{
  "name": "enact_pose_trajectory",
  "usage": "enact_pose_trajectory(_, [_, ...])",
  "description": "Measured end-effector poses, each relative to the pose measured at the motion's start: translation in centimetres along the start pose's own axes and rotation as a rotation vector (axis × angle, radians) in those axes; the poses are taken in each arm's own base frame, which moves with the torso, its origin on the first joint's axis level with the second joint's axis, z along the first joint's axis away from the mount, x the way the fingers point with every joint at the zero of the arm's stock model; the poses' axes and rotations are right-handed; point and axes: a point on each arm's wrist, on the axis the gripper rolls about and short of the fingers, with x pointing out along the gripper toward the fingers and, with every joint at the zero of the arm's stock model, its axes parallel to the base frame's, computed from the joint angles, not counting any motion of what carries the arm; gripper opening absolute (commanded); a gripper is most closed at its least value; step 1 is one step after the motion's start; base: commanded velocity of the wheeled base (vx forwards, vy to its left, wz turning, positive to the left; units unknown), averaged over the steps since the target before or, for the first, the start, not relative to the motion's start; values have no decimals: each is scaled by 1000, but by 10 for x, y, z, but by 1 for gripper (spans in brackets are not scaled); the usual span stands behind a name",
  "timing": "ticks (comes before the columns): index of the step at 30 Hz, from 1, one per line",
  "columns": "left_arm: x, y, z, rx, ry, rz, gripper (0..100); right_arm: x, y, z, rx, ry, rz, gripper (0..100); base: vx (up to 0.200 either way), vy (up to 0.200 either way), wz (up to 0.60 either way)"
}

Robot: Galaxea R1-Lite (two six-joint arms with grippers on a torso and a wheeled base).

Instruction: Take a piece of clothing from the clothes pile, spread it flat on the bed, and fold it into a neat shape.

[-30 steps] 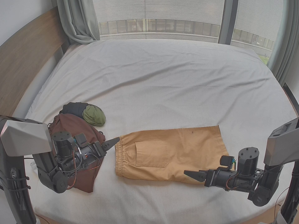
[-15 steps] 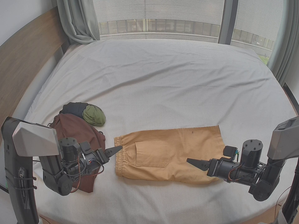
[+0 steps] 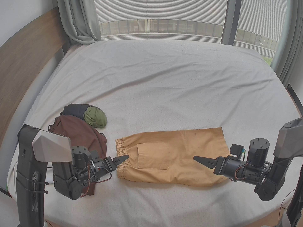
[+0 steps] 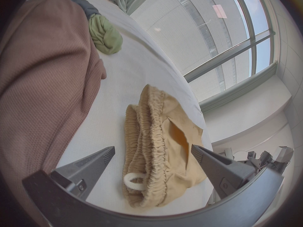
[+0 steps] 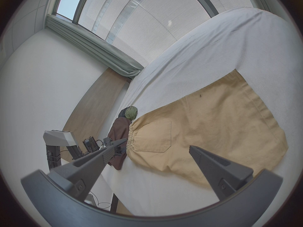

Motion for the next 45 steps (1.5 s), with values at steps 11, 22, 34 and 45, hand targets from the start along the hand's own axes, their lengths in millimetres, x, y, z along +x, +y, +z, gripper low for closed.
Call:
enact_pose_trajectory(11, [23, -4, -9, -21, 6, -37, 100, 0, 0, 0, -1, 2, 1, 100, 0, 0, 0])
enact_pose_trajectory(22, [42, -10, -10, 1, -36, -52, 100, 0, 1, -1, -2, 6, 3, 100, 0, 0, 0])
enact_pose_trajectory(34, [44, -7, -12, -2, -33, -46, 0, 1, 1, -2, -2, 9, 5, 100, 0, 0, 0])
enact_pose_trajectory(45, [37, -3, -17, -42, -48, 15, 0, 1, 1, -2, -1, 10, 2, 100, 0, 0, 0])
